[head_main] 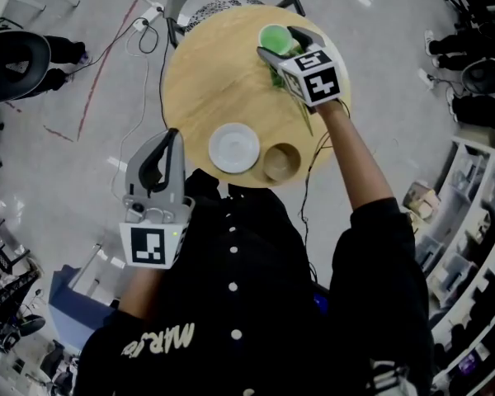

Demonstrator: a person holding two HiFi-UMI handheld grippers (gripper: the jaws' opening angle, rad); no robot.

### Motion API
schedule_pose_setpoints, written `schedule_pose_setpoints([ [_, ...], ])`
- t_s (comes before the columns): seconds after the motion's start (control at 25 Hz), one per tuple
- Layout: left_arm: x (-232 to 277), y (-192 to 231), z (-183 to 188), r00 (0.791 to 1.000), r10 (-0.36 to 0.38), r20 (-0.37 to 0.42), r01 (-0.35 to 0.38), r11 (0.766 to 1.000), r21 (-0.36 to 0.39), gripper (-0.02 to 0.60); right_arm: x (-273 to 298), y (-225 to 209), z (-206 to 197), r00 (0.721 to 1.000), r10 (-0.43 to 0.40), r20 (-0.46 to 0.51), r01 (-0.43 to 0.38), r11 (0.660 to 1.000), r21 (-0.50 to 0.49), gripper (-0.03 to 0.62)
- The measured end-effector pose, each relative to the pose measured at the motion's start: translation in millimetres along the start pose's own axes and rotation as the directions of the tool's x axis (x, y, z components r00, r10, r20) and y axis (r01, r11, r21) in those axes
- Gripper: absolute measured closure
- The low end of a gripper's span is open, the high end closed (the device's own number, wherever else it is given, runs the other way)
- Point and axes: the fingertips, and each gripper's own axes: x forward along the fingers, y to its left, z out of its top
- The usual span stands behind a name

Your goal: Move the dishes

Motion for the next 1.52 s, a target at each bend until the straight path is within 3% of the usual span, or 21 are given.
schedule_pose_setpoints([
  [0.6,-24,0,6,0.999,-0.012,0.036,0.012,1.000,0.000,0.578,-12,111,-4,0.995,0.101,0.027,-0.100,0.995,-0.007,0.250],
  [0.8,-27,0,3,0.999,-0.021,0.032,0.021,1.000,0.001,0.578,-9,147,-23,0.989,0.148,-0.016,-0.148,0.989,0.002,0.250],
  [1.52,-28,4,-17,0.999,-0.044,0.015,0.044,0.999,0.004,0.578,46,205,-103,0.980,0.177,-0.091,-0.178,0.984,-0.002,0.250],
])
